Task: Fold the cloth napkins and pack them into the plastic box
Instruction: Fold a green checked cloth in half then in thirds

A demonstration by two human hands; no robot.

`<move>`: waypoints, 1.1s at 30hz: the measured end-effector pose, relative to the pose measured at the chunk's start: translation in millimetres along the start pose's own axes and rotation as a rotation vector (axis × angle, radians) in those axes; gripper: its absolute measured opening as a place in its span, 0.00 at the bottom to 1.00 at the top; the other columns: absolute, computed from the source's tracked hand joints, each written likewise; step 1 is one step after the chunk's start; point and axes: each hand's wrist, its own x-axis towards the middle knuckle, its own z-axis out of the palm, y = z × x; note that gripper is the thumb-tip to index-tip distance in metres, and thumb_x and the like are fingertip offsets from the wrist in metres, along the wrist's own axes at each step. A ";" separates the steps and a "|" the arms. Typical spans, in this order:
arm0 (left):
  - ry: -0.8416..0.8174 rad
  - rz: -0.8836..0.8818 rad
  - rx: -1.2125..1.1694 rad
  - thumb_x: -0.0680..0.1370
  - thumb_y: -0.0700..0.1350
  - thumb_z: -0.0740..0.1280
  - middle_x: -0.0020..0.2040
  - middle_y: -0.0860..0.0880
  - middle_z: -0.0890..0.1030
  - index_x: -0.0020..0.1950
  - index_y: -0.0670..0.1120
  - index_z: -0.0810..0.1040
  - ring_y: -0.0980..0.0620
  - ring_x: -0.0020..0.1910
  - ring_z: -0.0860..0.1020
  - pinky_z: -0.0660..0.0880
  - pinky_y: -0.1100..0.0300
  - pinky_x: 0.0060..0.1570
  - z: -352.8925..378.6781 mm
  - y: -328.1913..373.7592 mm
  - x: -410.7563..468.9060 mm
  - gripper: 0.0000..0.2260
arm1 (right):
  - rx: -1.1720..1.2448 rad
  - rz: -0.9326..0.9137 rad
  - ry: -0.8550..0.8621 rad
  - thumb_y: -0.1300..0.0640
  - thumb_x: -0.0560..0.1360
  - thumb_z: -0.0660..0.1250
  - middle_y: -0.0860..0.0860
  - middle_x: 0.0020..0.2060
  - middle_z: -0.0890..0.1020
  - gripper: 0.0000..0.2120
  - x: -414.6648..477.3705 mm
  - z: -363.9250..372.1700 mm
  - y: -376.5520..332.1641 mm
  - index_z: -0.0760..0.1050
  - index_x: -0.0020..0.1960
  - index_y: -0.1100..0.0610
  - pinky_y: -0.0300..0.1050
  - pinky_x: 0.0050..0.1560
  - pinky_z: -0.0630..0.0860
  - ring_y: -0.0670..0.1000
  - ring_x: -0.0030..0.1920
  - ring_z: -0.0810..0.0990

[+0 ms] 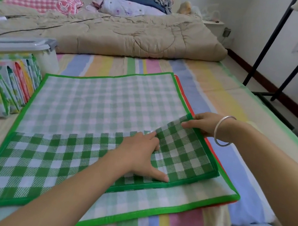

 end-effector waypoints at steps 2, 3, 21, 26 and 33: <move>-0.007 0.000 0.000 0.63 0.76 0.69 0.72 0.54 0.68 0.64 0.53 0.70 0.50 0.62 0.68 0.71 0.52 0.52 1.2 0.3 0.2 0.39 | 0.098 0.035 -0.057 0.43 0.74 0.69 0.56 0.40 0.80 0.22 -6.7 0.0 5.8 0.75 0.58 0.60 0.51 0.52 0.80 0.55 0.41 0.79; -0.013 -0.002 0.002 0.62 0.77 0.69 0.74 0.53 0.66 0.64 0.52 0.70 0.49 0.63 0.68 0.72 0.51 0.54 1.4 0.5 -0.1 0.40 | 0.113 0.061 -0.101 0.45 0.75 0.69 0.57 0.42 0.83 0.20 -10.1 -0.2 10.3 0.76 0.58 0.60 0.52 0.54 0.80 0.57 0.43 0.82; 0.109 0.073 -0.644 0.79 0.46 0.67 0.54 0.57 0.83 0.58 0.55 0.81 0.55 0.53 0.80 0.77 0.58 0.53 8.4 -28.9 -49.2 0.09 | 0.209 -0.093 -0.043 0.51 0.76 0.71 0.53 0.28 0.79 0.12 -58.0 71.9 -101.7 0.75 0.46 0.60 0.41 0.28 0.78 0.48 0.25 0.78; 0.400 -0.164 -0.464 0.79 0.39 0.60 0.36 0.56 0.80 0.47 0.53 0.82 0.58 0.33 0.76 0.76 0.59 0.37 10.1 -53.4 -81.1 0.13 | 0.047 -0.091 -0.097 0.49 0.77 0.69 0.54 0.34 0.83 0.11 -52.6 115.0 -116.6 0.75 0.45 0.57 0.46 0.38 0.83 0.50 0.30 0.82; 0.404 -0.125 -0.519 0.81 0.49 0.64 0.52 0.61 0.76 0.60 0.58 0.72 0.63 0.42 0.78 0.78 0.57 0.49 36.9 -58.7 -106.1 0.08 | 0.114 -0.179 -0.120 0.52 0.76 0.71 0.53 0.36 0.82 0.11 -46.0 142.5 -100.6 0.70 0.50 0.55 0.50 0.38 0.82 0.49 0.27 0.81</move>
